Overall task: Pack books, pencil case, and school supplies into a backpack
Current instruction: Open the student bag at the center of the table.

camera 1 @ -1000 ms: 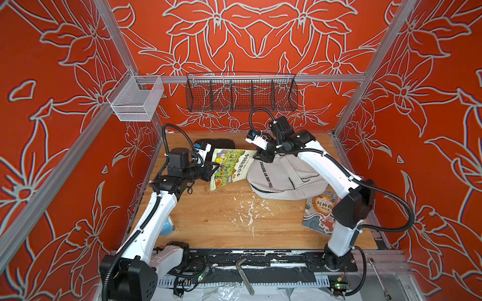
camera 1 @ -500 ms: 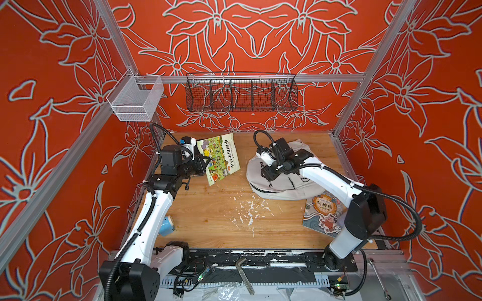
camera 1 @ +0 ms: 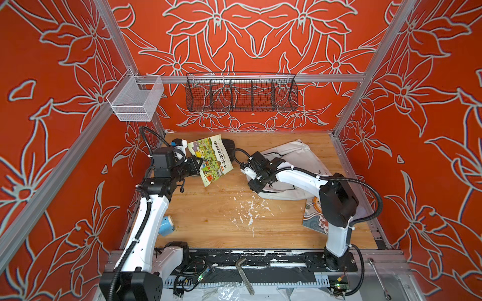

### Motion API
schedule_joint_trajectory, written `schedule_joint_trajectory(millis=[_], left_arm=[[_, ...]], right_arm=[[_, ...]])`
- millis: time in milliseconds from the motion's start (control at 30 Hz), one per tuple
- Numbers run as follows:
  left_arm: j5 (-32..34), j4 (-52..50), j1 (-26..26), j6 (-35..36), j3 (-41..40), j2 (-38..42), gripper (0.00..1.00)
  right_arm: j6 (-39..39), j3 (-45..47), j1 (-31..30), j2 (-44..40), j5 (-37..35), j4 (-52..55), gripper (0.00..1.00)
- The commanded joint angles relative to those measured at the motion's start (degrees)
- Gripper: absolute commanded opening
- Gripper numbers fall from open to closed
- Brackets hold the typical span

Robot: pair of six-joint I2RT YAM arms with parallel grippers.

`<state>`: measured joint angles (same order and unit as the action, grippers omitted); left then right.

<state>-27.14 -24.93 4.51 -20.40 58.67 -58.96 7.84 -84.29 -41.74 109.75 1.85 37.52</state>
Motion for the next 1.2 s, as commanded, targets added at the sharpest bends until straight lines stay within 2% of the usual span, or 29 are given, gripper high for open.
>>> schedule_joint_trajectory(millis=[0,267,367,567,733,1033,1167], left_arm=[[-0.9,0.14,0.32,0.5,-0.47,1.17,0.0],[-1.1,0.14,0.52,0.52,-0.49,0.81,0.0],[-1.06,0.23,0.52,0.38,-0.36,0.77,0.0],[-2.37,0.7,0.6,-0.2,-0.07,0.45,0.0],[-6.55,2.76,0.58,-2.81,-0.06,-0.43,0.0],[-14.0,10.03,0.59,-11.94,-3.17,-1.59,0.0],[-18.59,16.73,0.46,-19.31,-6.75,-2.85,0.0]], right_arm=[[-1.87,-2.63,0.21,1.68,-5.13,-2.22,0.55],[-1.7,-3.52,0.16,2.8,-5.25,-3.16,0.27],[-1.04,-4.04,0.16,3.78,-5.33,-2.34,0.21],[-0.84,-4.04,0.25,3.85,-4.05,-1.38,0.0],[-3.49,-2.97,1.19,-1.71,-2.32,-2.35,0.0],[-7.34,0.97,4.35,-12.96,0.47,-4.81,0.0],[-7.83,1.98,5.44,-16.39,2.69,-6.2,0.0]])
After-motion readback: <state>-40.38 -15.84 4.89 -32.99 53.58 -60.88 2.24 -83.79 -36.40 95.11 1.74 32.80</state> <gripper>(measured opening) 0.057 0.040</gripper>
